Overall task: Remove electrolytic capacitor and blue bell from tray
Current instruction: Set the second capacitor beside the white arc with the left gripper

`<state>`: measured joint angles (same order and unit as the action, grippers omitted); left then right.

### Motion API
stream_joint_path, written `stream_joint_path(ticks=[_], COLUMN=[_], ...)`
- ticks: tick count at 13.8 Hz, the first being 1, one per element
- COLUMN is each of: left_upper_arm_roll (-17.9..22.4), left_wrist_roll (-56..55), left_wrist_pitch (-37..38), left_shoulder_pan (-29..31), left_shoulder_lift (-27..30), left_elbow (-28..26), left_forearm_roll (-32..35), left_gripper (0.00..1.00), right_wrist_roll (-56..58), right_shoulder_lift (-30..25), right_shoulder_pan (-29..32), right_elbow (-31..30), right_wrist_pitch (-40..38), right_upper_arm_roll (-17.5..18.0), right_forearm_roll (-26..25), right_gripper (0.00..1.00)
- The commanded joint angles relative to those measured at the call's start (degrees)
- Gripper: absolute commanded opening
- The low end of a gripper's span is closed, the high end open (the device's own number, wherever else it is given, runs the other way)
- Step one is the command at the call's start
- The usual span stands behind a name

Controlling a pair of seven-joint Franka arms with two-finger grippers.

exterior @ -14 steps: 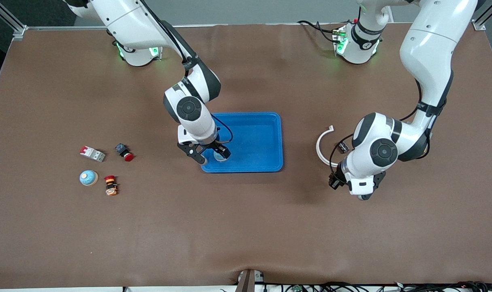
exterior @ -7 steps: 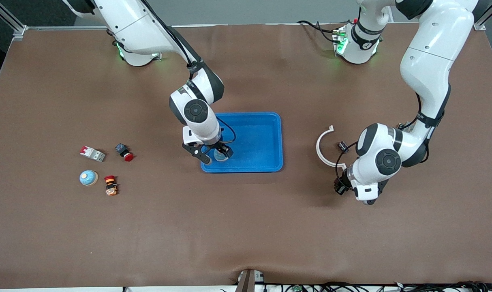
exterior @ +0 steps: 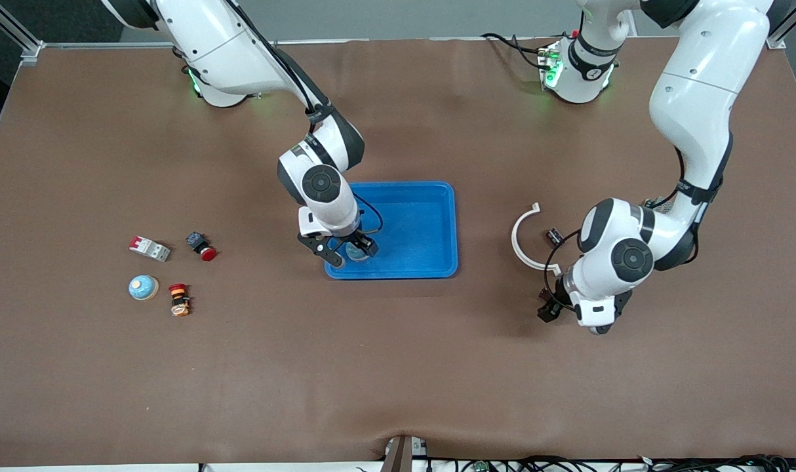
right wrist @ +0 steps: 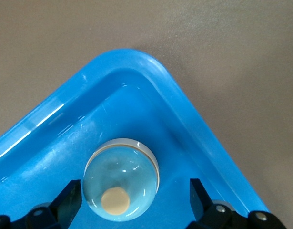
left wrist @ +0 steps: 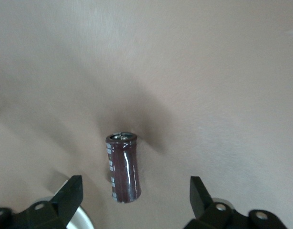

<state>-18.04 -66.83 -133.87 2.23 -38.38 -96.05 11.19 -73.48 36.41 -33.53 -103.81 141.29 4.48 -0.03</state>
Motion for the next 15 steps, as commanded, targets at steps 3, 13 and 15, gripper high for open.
stream_joint_path(ticks=[3, 13, 15], left_upper_arm_roll=[-0.16, -0.51, -0.68], left_wrist_roll=[11.07, 42.11, 44.84], left_wrist_pitch=[7.47, 29.17, 34.52], left_shoulder_pan=[1.64, 4.8, 4.72], left_shoulder_lift=[10.32, 32.39, 33.89], left_elbow=[-1.16, -0.89, 1.73], left_forearm_roll=[0.94, -0.2, -1.08], left_gripper=[1.0, 1.0, 1.0], right_wrist_roll=[-1.58, 14.81, 23.78], right_shoulder_lift=[0.94, 0.06, -1.68], right_shoulder_pan=[-1.01, 0.57, 1.54], right_elbow=[1.59, 18.81, 18.21], right_wrist_pitch=[0.04, -38.41, -44.23], right_upper_arm_roll=[-0.79, -0.79, -0.96], right_forearm_roll=[-1.02, -6.01, -13.03], right_gripper=[0.16, 0.0, 0.0])
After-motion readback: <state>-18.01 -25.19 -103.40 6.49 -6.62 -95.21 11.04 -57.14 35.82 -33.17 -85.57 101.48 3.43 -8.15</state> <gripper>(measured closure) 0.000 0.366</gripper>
